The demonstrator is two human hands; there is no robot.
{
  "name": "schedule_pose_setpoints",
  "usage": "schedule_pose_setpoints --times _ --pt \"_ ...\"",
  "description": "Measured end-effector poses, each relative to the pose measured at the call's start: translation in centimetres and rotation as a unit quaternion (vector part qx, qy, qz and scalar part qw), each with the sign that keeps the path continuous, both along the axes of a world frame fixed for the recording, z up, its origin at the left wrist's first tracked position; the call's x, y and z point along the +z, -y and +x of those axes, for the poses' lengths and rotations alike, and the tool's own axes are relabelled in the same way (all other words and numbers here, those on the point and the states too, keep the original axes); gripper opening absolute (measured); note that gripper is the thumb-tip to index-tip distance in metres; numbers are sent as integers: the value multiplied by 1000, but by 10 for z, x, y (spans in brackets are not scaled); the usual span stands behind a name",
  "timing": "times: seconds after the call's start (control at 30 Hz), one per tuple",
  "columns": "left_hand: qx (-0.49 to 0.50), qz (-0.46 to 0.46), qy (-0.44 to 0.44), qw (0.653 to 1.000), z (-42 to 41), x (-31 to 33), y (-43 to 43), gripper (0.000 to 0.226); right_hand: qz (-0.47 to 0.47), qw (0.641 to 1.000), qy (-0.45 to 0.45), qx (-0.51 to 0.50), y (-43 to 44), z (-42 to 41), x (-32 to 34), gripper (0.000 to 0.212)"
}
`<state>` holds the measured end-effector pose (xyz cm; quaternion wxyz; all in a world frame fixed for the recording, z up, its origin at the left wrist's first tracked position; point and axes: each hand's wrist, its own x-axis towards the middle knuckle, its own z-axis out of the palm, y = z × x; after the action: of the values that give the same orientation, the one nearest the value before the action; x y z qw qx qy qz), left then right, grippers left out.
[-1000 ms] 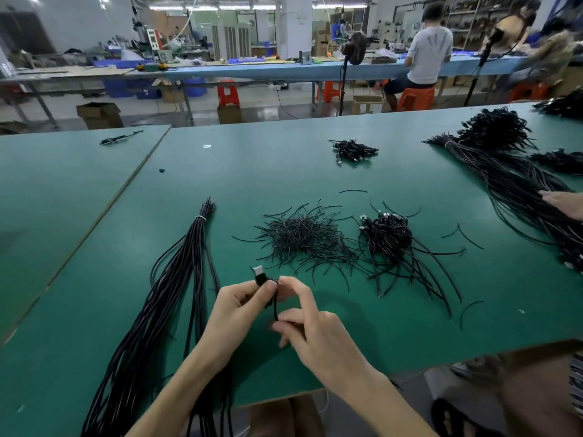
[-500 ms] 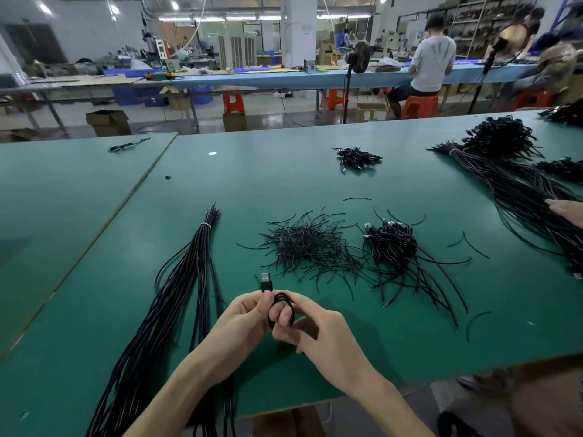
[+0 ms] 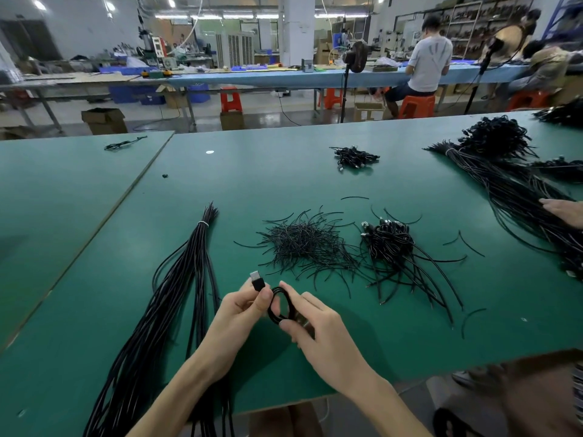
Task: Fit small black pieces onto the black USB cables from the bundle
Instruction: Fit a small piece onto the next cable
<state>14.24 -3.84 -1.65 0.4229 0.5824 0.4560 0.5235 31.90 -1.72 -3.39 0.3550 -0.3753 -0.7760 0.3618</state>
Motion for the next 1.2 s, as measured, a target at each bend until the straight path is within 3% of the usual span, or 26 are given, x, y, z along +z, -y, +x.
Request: schedule_pose_setpoints --times 0.27,0.6,0.7,0.9,1.0,1.2 --pt "-33 -14 63 997 -7 -8 -2 38 -36 999 -9 -4 -1 4 3 63" --pt "-67 -7 70 995 -7 -10 -3 20 -73 997 -23 18 -4 8 8 59" --pt "-47 -7 65 997 -8 -12 -2 9 -61 998 -6 24 -5 7 7 58" --pt "-32 -18 72 997 -10 -14 -5 11 -28 999 38 8 -1 0 4 67" --pt "-28 -34 66 997 -10 -15 -6 9 29 995 89 -24 1 1 3 64" --pt "-9 -48 87 995 -10 -18 -7 17 42 994 95 -16 3 0 5 56"
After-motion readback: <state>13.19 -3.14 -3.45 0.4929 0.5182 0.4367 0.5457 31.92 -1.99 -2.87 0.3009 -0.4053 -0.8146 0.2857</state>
